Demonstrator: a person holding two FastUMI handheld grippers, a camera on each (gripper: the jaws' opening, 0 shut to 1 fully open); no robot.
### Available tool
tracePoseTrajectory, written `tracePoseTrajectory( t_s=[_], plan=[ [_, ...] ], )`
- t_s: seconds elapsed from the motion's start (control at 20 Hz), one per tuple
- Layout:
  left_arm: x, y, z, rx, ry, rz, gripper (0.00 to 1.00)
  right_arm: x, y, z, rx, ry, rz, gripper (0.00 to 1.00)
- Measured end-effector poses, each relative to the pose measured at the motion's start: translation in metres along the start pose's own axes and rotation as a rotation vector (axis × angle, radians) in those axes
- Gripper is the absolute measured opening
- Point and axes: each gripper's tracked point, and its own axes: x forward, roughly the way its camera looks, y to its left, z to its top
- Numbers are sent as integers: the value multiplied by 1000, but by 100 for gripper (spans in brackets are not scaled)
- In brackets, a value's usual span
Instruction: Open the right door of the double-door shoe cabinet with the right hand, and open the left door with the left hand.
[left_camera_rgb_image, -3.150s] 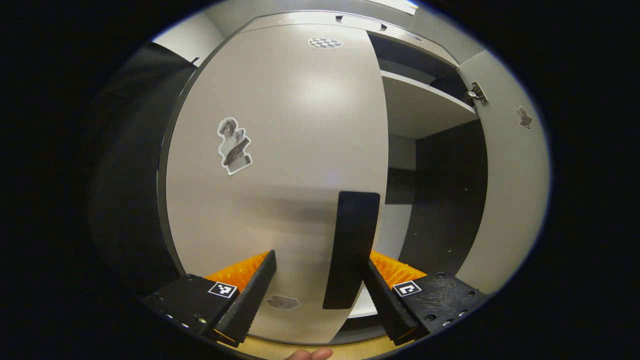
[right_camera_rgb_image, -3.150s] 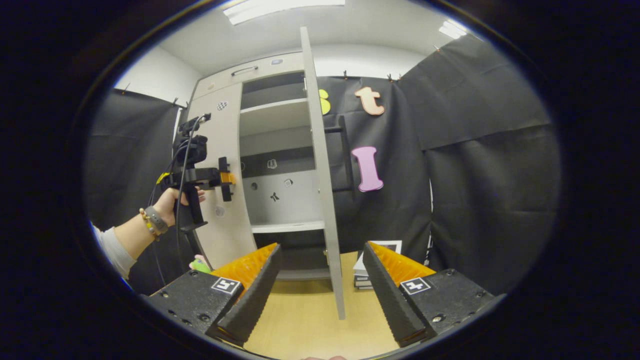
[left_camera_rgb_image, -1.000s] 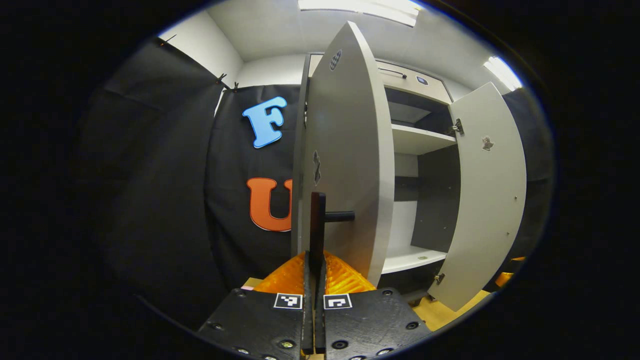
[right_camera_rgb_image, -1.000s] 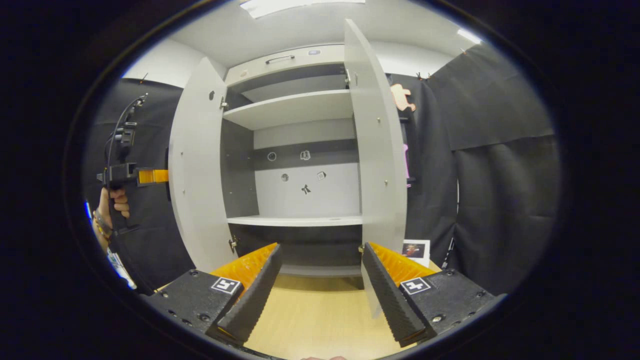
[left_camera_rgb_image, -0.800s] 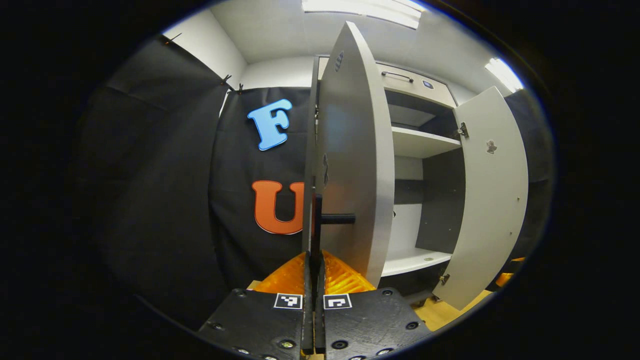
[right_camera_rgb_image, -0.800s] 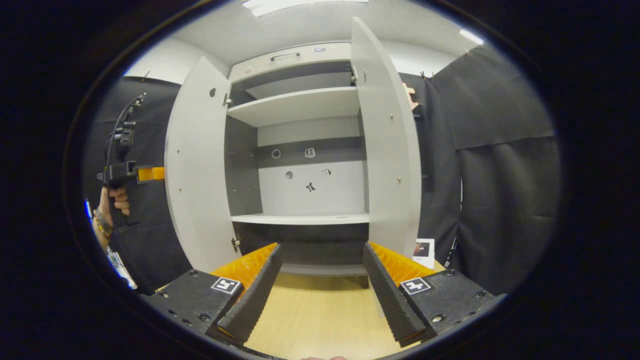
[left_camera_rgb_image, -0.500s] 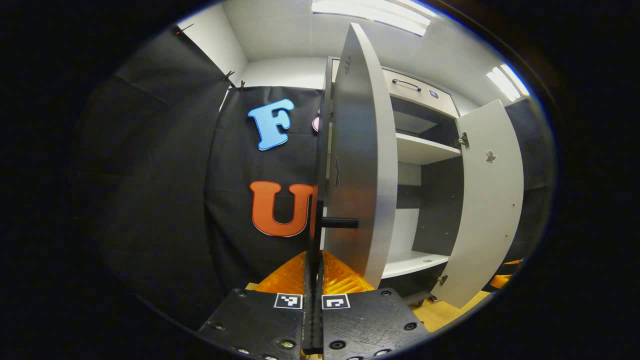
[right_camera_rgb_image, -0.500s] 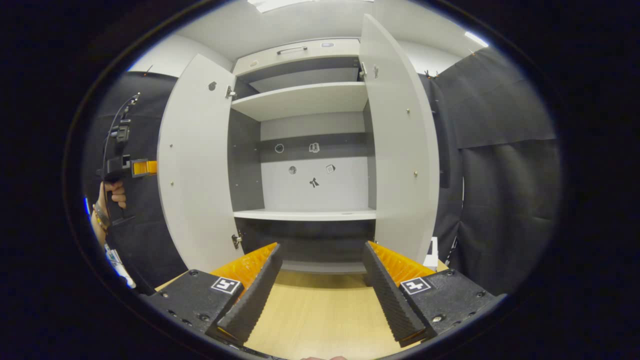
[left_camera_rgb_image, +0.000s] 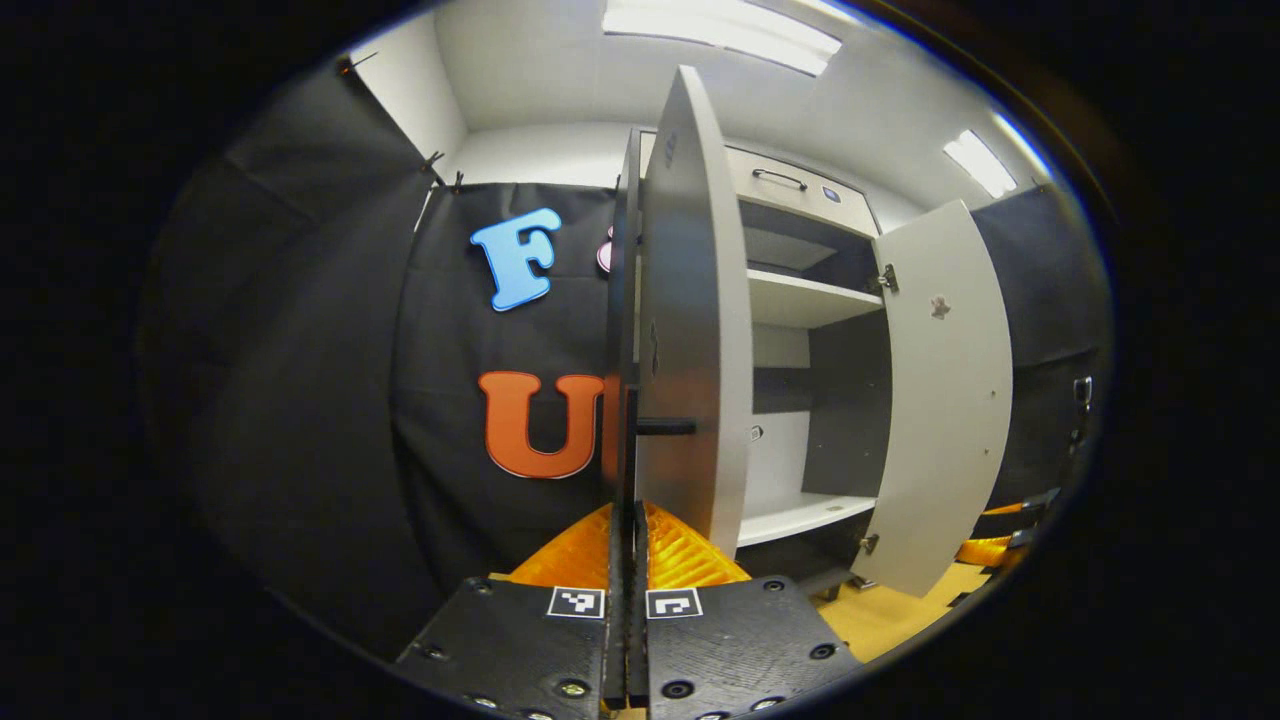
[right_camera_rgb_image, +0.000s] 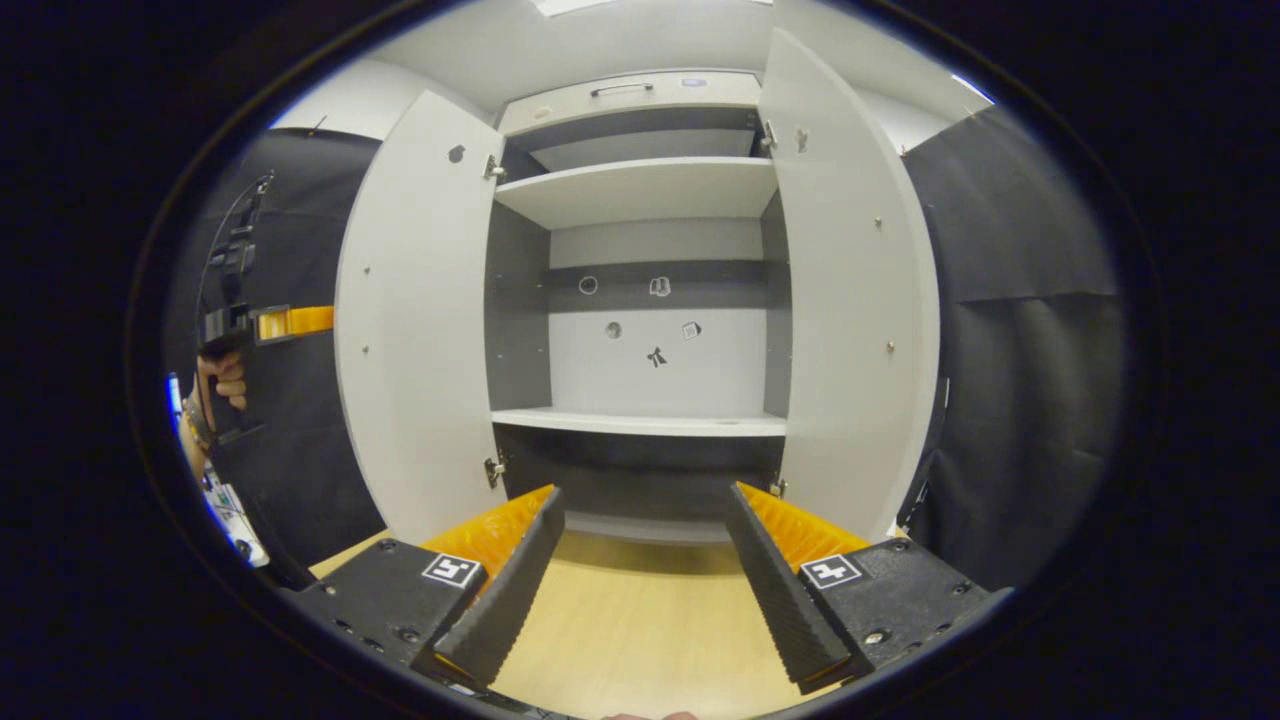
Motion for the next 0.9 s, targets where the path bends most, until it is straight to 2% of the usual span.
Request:
tracePoseTrajectory(
  t_s=[0.15,0.3,0.5,0.65,0.8,0.85,0.9],
  plan=[
    [-27,-22,-25,-58,37,78,0,3,1,4,7,-17,24,100],
    [-31,-52,-35,-82,28,140,0,1,-3,11,-1,-39,42,100],
    [-23,-120,-42,-124,44,82,0,-12,-18,12,-16,-39,46,100],
    [-20,-143,-42,-169,21,121,0,-26,-36,10,-7,-47,19,100],
    [-19,-159,-50,-162,4,137,0,-37,-56,7,-9,-46,-18,100],
    [-20,-167,-52,-153,-6,131,18,-39,-62,7,-4,-50,-28,100],
    [-21,-171,-54,-141,-12,128,11,-40,-67,8,0,-51,-36,100]
  ],
)
